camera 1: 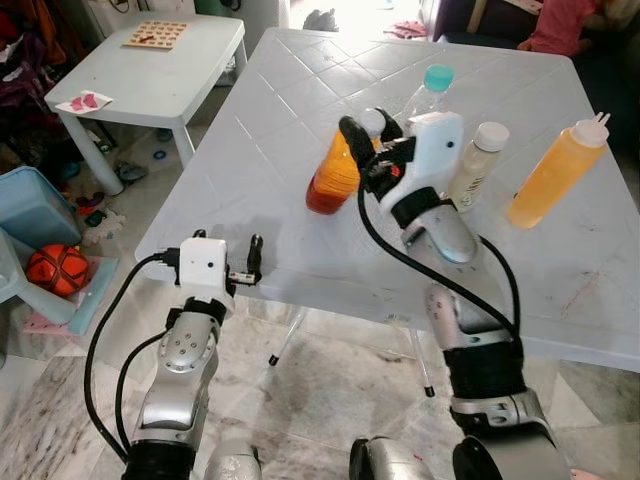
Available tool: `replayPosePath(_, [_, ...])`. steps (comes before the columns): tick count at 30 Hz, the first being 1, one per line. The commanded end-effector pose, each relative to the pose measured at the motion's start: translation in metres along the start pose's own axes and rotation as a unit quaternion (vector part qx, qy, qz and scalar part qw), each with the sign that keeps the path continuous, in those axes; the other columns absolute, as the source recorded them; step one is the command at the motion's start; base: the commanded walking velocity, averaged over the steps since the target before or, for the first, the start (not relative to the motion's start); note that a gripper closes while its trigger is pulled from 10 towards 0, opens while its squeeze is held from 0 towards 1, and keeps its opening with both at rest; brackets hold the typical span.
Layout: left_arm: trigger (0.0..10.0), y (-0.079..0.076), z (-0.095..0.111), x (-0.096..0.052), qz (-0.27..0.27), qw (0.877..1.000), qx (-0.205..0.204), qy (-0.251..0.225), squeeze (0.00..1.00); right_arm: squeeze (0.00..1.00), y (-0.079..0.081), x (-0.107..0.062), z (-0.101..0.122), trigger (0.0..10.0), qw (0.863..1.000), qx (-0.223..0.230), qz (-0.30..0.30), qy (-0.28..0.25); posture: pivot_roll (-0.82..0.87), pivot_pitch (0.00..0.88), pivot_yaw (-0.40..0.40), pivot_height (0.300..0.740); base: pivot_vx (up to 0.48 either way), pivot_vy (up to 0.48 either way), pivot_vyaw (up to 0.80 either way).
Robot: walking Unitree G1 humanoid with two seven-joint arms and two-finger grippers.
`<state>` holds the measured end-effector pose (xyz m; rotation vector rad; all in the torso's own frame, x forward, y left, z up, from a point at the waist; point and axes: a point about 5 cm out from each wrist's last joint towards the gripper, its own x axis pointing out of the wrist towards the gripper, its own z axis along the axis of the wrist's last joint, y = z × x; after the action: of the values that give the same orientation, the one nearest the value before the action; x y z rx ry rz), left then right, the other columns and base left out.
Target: Restocking fridge
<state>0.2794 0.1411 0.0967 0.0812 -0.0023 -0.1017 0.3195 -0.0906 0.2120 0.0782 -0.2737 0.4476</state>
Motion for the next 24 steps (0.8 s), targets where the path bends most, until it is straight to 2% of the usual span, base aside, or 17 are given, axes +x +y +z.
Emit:
replayPosePath(1, [10.0,0.001,0.0,0.003,0.0,1.0,0.006,0.0,0.0,0.0,-0.004,-0.007,-0.015,0.0,0.999,0.004,-0.008,0.045,0.08,0.044,0.001,0.74,0.0,0.0,0.0])
replayPosePath(6, [10.0,0.002,0.0,0.005,0.02,1.0,0.009,0.002,0.0,0.0,-0.01,-0.007,-0.008,0.0,0.999,-0.013,-0.029,0.038,0.08,0.036,0.005,0.74,0.0,0.0,0.0])
replayPosePath(11, [10.0,0.005,-0.002,0.004,0.033,0.999,0.012,0.002,0.0,0.0,-0.006,-0.004,0.001,0.0,0.999,-0.025,-0.029,0.008,0.09,0.026,0.002,0.74,0.0,0.0,0.0])
replayPosePath(13, [10.0,0.011,-0.002,0.005,0.062,0.998,0.019,0.003,0.0,0.0,-0.004,-0.002,0.004,0.0,0.999,-0.02,-0.03,-0.006,0.1,0.015,0.002,0.74,0.0,0.0,0.0])
replayPosePath(14, [10.0,0.019,-0.004,0.006,0.098,0.995,0.026,0.012,0.0,0.0,-0.001,-0.001,0.007,0.0,0.999,-0.021,-0.028,-0.015,0.1,0.014,0.005,0.74,0.0,0.0,0.0])
replayPosePath(20, [10.0,0.034,-0.004,0.005,0.152,0.987,0.039,0.014,0.0,0.0,0.004,-0.001,0.01,0.0,0.999,-0.01,-0.03,-0.029,0.1,0.019,0.007,0.74,0.0,0.0,0.0])
replayPosePath(21, [10.0,0.035,-0.004,0.005,0.153,0.987,0.045,0.011,0.0,0.0,0.004,-0.004,0.008,0.8,0.999,-0.009,-0.03,-0.028,0.1,0.02,0.004,0.74,0.0,0.0,0.0])
replayPosePath(22, [10.0,0.035,-0.004,0.005,0.153,0.987,0.045,0.011,0.0,0.0,0.004,-0.004,0.008,0.8,0.999,-0.009,-0.03,-0.028,0.1,0.02,0.004,0.74,0.0,0.0,0.0])
replayPosePath(23, [10.0,0.035,-0.003,0.005,0.152,0.987,0.048,0.009,0.0,0.0,0.005,-0.006,0.006,2.6,0.999,-0.006,-0.031,-0.025,0.1,0.02,0.002,0.74,0.0,0.0,0.0])
replayPosePath(24, [10.0,0.035,-0.003,0.006,0.153,0.987,0.049,0.009,0.0,0.0,0.005,-0.007,0.005,4.8,0.999,-0.005,-0.031,-0.023,0.1,0.021,-0.002,0.74,0.0,0.0,0.0])
